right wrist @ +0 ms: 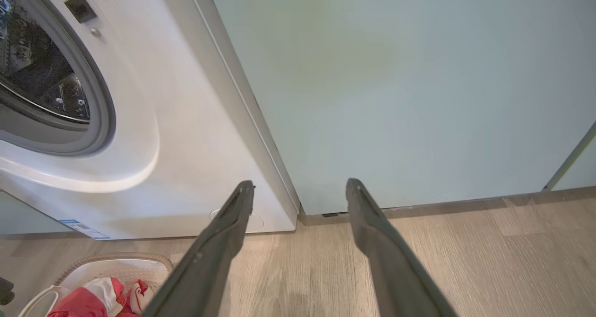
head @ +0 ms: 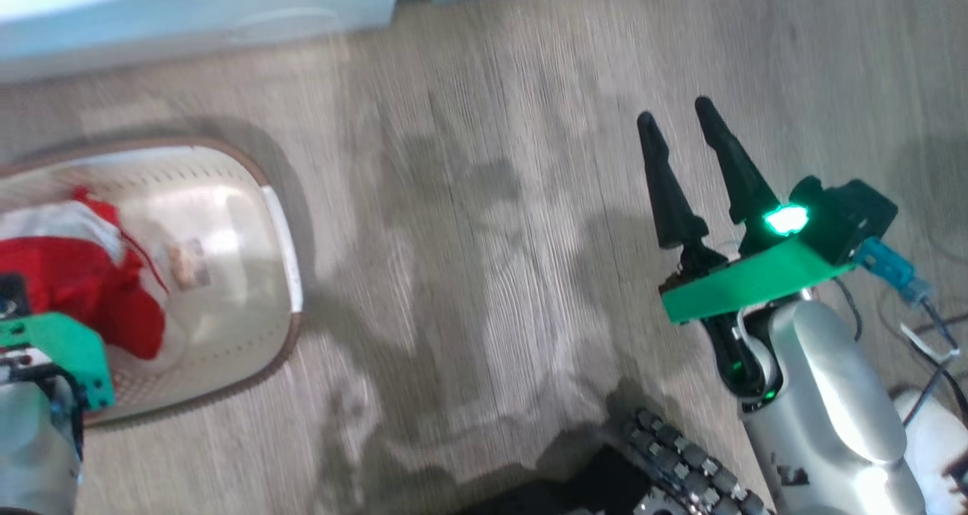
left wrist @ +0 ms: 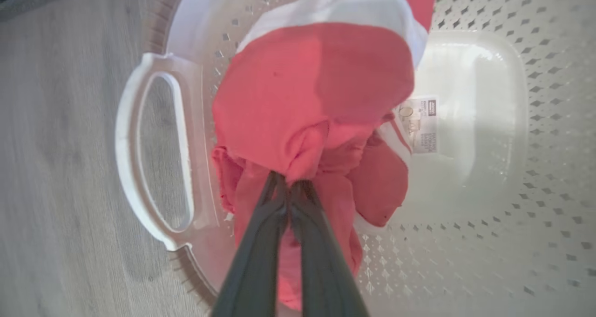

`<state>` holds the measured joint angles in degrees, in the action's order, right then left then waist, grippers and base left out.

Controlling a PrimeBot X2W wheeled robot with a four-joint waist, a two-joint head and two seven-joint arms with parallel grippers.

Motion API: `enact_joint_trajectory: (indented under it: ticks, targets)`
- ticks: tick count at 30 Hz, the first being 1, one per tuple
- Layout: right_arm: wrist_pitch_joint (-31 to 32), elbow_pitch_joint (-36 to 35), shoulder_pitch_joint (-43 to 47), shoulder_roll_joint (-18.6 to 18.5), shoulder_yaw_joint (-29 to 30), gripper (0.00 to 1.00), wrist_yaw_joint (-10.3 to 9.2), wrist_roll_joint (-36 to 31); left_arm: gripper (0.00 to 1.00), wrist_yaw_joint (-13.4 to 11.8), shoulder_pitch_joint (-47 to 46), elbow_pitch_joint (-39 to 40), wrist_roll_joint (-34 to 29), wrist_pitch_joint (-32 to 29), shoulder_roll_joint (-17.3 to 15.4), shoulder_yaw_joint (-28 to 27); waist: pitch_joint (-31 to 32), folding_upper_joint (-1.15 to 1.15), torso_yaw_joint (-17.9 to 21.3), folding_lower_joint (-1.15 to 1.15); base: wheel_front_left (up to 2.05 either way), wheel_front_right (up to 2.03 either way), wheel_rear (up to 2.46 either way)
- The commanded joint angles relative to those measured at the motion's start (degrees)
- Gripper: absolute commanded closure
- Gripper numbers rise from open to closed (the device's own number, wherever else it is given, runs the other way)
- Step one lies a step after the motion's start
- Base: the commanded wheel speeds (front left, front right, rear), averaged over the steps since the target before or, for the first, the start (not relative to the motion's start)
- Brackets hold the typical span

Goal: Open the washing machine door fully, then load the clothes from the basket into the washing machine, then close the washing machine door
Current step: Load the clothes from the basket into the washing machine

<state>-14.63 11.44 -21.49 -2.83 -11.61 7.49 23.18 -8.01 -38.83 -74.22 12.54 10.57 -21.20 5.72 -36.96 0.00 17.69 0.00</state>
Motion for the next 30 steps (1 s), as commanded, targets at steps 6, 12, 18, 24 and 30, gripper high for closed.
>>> enact_joint_trajectory:
  ticks: [6,12,18,24,30]
  targets:
    - [-0.37,-0.54,2.83,-0.05,-0.29,0.00,0.00,-1.03,1.00,0.38,2.15,0.29,0.79,3.89,-0.53,-1.34,7.77,0.00,-2.30,0.00,0.00,0.00,0.00]
    - [-0.37,0.34,3.77,-0.05,0.44,0.00,0.00,-1.67,1.00,0.42,3.83,7.93,0.16,4.39,0.76,-1.53,12.78,0.00,-4.26,0.00,0.00,0.00,0.00]
    - [-0.37,1.16,4.88,-0.05,1.22,0.00,0.00,-2.24,1.00,4.07,6.61,16.73,-0.25,4.41,1.78,-4.27,17.62,0.00,-6.18,0.00,0.00,0.00,0.00]
    - [-0.37,1.87,6.15,-0.05,1.96,0.00,0.00,-2.92,1.00,7.44,9.83,25.72,-2.17,4.42,3.72,-7.65,22.18,0.00,-8.07,0.00,0.00,0.00,0.00]
    - [-0.37,2.82,8.91,-0.05,2.84,0.00,0.00,-3.54,1.00,5.63,17.52,39.65,-6.27,4.42,11.95,-8.23,28.35,0.00,-9.87,0.00,0.00,0.00,0.00]
